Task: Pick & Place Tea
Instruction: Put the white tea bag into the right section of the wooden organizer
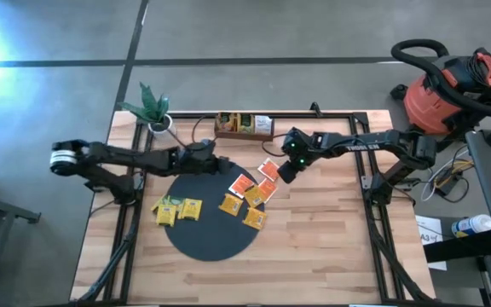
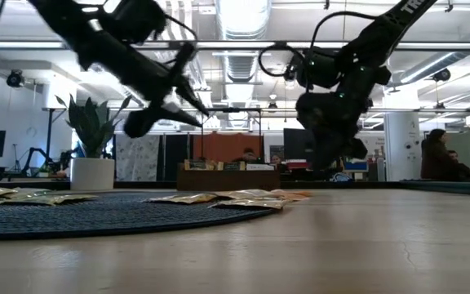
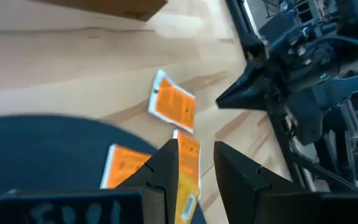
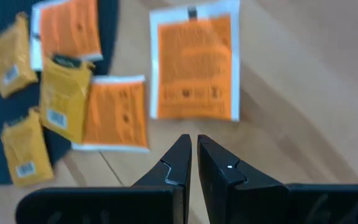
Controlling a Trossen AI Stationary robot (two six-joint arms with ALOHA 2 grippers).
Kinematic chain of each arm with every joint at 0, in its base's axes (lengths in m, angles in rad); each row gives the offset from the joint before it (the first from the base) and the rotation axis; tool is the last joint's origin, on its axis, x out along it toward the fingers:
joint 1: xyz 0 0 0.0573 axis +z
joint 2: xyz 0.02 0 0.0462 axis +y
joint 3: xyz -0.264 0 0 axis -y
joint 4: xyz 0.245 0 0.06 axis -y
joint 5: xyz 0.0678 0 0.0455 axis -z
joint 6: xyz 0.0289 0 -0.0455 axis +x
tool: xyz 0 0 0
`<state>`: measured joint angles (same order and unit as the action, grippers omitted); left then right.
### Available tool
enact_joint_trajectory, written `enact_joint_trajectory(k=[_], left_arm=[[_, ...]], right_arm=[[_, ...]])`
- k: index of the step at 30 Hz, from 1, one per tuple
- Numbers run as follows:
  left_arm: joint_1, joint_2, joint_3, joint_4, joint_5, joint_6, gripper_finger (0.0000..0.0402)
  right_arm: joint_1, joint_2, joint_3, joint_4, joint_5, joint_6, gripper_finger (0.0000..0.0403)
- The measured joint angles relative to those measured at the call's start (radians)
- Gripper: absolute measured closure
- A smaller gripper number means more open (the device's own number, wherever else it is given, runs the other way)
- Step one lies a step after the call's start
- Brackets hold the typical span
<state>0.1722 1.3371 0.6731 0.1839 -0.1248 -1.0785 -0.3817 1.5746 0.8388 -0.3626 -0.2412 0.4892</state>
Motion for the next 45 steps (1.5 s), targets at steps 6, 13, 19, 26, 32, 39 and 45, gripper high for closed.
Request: enact_joint_trajectory(k=[6, 13, 19, 26, 32, 39, 45], left_arm=[[0.005, 0.197, 0.213, -0.001, 0.003, 0.116, 0.0305], [0.066, 0.413, 0.443, -0.111, 0.138, 0.26, 0.0305], [0.118, 0.548, 0.537, -0.249, 0.339, 0.34, 0.0305], [0.116, 0.592, 0.534, -0.254, 0.353, 0.395, 0.0305], [0.121, 0.634, 0.535, -0.247, 0.344, 0.417, 0.0305], [0.121, 0.645, 0.535, -0.22, 0.275, 0.432, 0.0305], [0.122, 0.646, 0.539, -0.187, 0.265, 0.469, 0.0305]], right_arm=[[0.001, 0.0, -0.041, 0.001, -0.003, -0.002, 0.0376], [0.004, 0.0, -0.044, 0.033, 0.019, 0.032, 0.0376], [0.004, 0.0, -0.044, 0.082, 0.06, 0.113, 0.0376], [0.004, 0.0, -0.05, 0.086, 0.086, 0.197, 0.0376], [0.004, -0.001, -0.096, 0.151, 0.115, 0.332, 0.0376], [0.001, -0.001, -0.177, 0.249, 0.133, 0.5, 0.0376], [0.001, -0.001, -0.196, 0.27, 0.135, 0.507, 0.0376]])
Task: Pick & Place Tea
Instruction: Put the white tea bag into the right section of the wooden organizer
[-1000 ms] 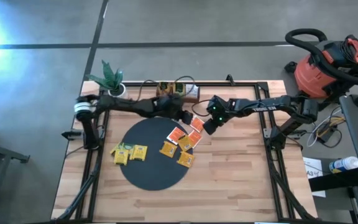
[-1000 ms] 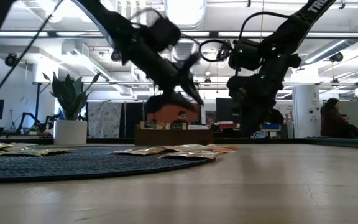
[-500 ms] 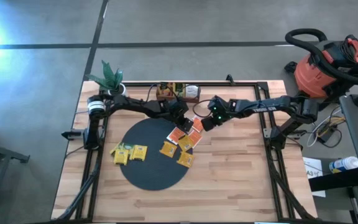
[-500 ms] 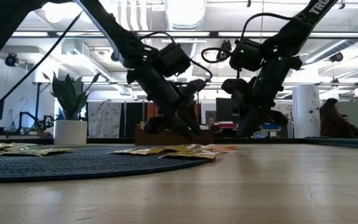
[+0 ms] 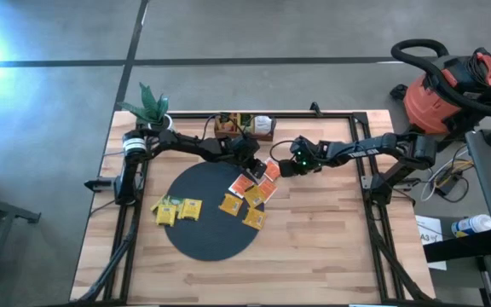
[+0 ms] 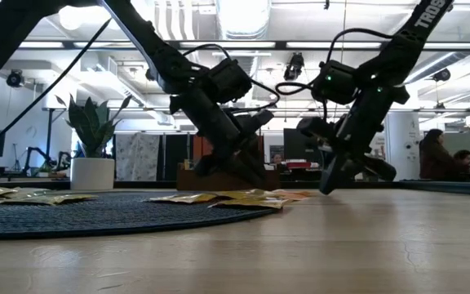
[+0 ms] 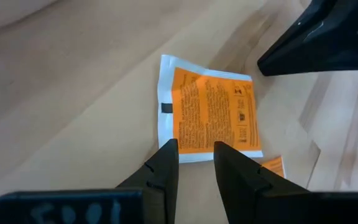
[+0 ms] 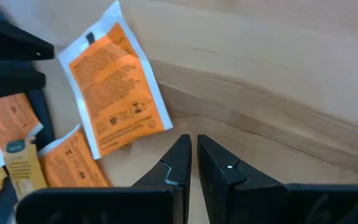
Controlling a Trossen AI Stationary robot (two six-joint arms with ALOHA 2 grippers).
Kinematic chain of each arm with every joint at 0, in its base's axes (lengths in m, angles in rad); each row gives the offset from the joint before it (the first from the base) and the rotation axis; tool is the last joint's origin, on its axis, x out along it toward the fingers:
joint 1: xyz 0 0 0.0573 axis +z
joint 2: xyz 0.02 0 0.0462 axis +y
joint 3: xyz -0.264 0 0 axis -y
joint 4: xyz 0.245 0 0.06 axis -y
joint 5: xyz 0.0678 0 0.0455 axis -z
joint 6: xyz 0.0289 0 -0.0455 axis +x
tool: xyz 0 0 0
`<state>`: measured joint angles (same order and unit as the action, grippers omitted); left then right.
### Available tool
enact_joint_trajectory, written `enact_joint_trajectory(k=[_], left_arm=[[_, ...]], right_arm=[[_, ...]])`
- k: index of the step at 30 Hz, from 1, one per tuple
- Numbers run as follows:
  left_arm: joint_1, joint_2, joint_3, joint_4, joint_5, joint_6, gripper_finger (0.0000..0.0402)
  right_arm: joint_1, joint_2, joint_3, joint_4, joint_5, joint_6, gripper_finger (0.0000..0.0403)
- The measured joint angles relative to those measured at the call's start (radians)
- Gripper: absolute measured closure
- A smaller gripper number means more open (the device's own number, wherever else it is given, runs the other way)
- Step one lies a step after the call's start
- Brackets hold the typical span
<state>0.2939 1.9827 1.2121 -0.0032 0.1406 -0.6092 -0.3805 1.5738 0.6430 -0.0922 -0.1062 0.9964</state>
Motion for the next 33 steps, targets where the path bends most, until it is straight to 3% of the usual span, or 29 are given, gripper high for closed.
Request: enact_joint_trajectory(k=[26, 29, 33], left_arm=[[0.0, 0.061, -0.003, 0.02, 0.024, 0.078, 0.0305], [0.0, 0.061, -0.003, 0.008, 0.025, 0.09, 0.0305], [0.0, 0.061, -0.003, 0.003, 0.025, 0.091, 0.0305]], right_arm=[[-0.046, 0.0, 0.0, 0.047, 0.024, -0.081, 0.0365], [-0.072, 0.0, 0.0, 0.053, -0.023, -0.086, 0.0341], [-0.105, 0.009, 0.0, 0.107, -0.205, -0.129, 0.03]])
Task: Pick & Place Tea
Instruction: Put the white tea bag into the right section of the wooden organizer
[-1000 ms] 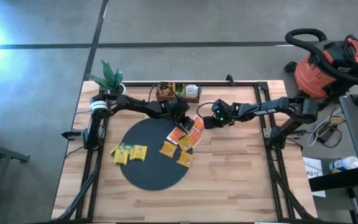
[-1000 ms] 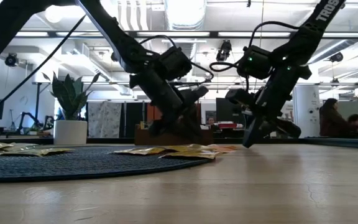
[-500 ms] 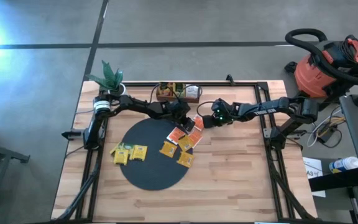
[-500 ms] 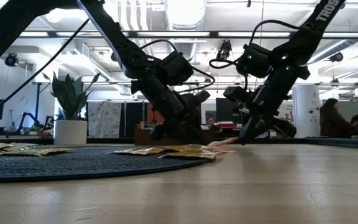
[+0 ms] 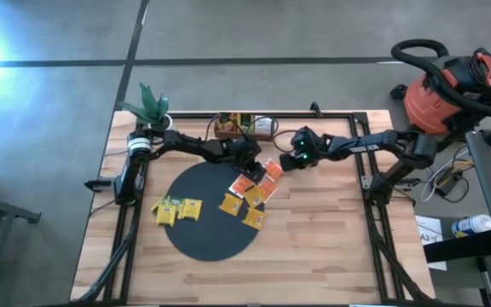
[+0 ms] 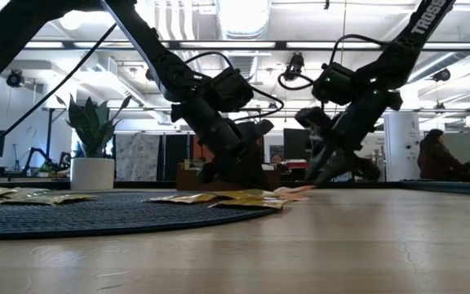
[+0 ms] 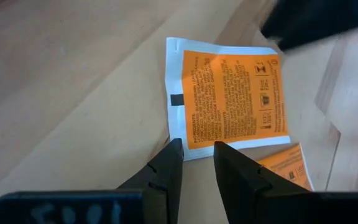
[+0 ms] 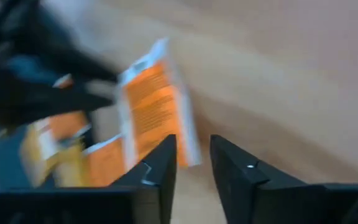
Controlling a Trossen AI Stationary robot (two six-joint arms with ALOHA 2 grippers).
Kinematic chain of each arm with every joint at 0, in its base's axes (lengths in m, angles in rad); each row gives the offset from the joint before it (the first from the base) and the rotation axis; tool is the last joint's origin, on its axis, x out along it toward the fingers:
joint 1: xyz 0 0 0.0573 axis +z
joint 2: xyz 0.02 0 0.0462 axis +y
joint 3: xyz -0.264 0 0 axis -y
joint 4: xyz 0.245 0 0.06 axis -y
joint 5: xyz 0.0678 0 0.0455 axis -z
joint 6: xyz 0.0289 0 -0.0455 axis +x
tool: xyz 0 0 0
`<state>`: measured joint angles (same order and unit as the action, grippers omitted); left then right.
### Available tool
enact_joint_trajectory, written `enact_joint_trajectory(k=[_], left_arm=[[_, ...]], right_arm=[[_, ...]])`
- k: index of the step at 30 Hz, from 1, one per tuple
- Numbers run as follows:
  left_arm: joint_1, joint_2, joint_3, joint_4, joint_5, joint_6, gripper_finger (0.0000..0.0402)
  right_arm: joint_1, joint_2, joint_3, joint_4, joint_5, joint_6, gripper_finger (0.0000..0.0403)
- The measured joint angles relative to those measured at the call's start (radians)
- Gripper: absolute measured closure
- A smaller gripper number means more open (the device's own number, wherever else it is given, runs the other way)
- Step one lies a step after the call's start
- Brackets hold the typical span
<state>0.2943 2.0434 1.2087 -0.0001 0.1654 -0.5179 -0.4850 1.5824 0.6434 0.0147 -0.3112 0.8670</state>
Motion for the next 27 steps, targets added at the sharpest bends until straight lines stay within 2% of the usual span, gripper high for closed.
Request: enact_joint_trajectory(k=[2, 4, 11, 20, 24, 27], left_arm=[[0.0, 0.0, 0.0, -0.001, -0.001, 0.0, 0.0305], [0.0, 0.0, 0.0, 0.0, -0.002, 0.006, 0.0305], [0.0, 0.0, -0.002, 0.01, -0.003, 0.013, 0.0305], [0.0, 0.001, -0.003, 0.005, -0.006, 0.013, 0.0305], [0.0, 0.001, -0.007, 0.007, -0.006, 0.014, 0.0305], [0.001, 0.001, -0.016, 0.015, -0.006, 0.014, 0.0305]], right_arm=[[-0.008, 0.018, 0.0, 0.036, -0.092, -0.008, 0.0281], [-0.007, 0.046, 0.0, 0.08, -0.133, -0.003, 0.0265], [-0.007, 0.129, 0.03, 0.089, -0.128, 0.0, 0.024], [-0.011, 0.017, 0.052, 0.066, -0.1, -0.053, 0.0247], [-0.013, 0.012, 0.051, 0.024, -0.047, -0.062, 0.0252], [-0.015, 0.055, 0.049, -0.024, -0.023, -0.06, 0.0252]])
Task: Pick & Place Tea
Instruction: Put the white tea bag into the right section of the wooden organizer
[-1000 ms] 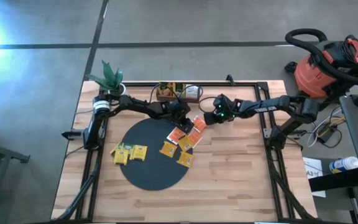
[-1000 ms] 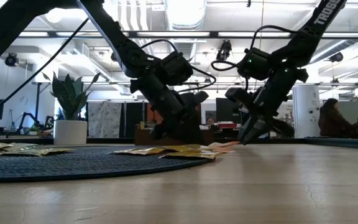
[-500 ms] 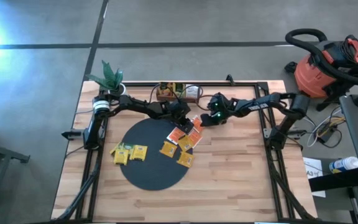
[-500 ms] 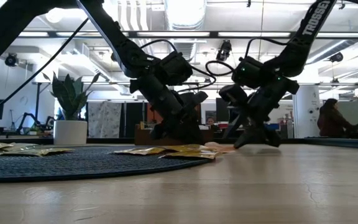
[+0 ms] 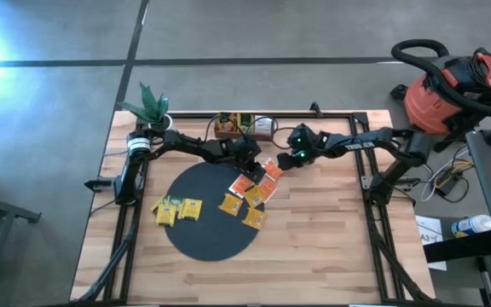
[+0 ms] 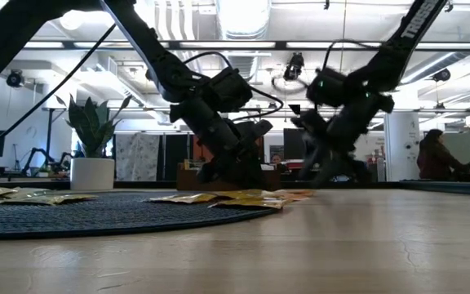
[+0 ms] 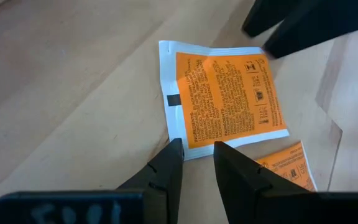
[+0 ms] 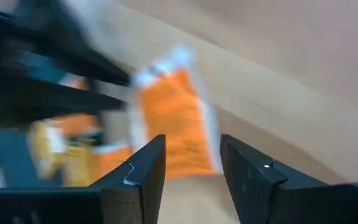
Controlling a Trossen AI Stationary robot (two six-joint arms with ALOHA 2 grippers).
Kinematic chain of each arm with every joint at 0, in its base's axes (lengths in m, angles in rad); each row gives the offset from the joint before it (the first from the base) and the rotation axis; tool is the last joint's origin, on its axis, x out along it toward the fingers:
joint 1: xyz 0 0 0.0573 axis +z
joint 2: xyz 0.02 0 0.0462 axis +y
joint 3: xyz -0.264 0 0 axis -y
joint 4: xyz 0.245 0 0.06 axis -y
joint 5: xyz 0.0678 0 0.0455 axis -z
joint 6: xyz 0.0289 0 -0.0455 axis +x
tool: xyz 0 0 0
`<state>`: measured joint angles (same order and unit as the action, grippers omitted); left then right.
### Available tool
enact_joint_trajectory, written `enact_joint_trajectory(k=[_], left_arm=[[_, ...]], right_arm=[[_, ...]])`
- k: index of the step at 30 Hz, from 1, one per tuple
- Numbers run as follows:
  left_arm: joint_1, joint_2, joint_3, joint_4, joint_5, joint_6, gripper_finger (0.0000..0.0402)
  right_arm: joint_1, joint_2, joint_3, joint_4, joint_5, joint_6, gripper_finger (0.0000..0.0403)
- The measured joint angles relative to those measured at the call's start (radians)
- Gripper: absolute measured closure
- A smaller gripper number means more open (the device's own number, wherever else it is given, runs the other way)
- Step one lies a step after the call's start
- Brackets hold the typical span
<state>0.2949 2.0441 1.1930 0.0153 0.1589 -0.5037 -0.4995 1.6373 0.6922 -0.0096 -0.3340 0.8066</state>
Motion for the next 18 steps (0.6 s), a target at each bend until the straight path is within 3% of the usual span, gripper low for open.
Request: enact_joint_trajectory(k=[18], left_arm=[[0.001, 0.0, -0.022, 0.056, 0.005, -0.048, 0.0305]], right_arm=[[0.007, 0.075, 0.009, 0.059, -0.086, 0.01, 0.0261]])
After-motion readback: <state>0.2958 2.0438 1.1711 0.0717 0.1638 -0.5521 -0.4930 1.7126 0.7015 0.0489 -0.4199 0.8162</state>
